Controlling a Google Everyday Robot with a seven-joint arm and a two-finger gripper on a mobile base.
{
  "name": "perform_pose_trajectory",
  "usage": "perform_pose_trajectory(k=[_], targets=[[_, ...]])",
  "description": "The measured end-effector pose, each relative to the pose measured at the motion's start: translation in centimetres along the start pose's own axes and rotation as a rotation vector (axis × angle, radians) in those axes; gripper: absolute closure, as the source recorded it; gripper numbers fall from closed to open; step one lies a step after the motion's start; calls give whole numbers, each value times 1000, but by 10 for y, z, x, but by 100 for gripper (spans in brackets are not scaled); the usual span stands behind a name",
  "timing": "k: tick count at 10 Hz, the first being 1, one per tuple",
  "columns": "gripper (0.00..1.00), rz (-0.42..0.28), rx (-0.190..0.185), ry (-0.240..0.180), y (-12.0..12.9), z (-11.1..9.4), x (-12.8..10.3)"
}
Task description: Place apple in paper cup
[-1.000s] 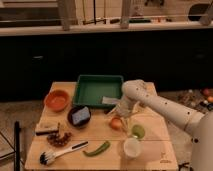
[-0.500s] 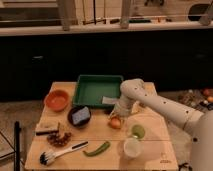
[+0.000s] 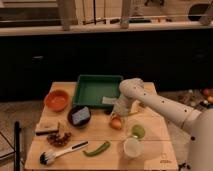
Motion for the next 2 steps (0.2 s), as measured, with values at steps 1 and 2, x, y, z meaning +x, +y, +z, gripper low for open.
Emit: perform_pose_trajectory(k=[1, 2], targets=[[100, -3, 0, -1, 0, 0, 0], [100, -7, 1, 0, 0, -1, -2]])
